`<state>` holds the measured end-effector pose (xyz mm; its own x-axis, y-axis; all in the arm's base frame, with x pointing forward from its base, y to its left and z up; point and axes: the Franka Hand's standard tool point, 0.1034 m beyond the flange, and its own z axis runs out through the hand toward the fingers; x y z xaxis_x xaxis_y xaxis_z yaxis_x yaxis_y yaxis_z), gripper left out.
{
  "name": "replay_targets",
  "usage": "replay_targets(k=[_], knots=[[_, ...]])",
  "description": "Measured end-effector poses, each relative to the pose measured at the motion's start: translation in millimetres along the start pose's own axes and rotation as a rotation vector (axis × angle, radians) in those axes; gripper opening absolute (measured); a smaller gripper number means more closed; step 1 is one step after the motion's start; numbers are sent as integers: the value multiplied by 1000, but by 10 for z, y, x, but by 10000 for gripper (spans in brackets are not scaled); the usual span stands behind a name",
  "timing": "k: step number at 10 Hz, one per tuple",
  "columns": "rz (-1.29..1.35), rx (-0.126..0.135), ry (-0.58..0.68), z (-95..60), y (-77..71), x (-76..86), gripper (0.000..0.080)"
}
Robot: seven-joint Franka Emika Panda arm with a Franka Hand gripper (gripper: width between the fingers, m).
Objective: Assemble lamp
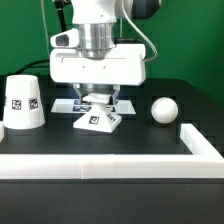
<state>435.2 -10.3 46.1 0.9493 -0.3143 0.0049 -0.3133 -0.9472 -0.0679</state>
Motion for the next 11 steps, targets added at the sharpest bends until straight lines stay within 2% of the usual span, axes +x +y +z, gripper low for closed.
replay_targets(k=[7,11], knots=[[-153,51,70,66,-724,612,535],[-165,73,99,95,-1104,820,535]])
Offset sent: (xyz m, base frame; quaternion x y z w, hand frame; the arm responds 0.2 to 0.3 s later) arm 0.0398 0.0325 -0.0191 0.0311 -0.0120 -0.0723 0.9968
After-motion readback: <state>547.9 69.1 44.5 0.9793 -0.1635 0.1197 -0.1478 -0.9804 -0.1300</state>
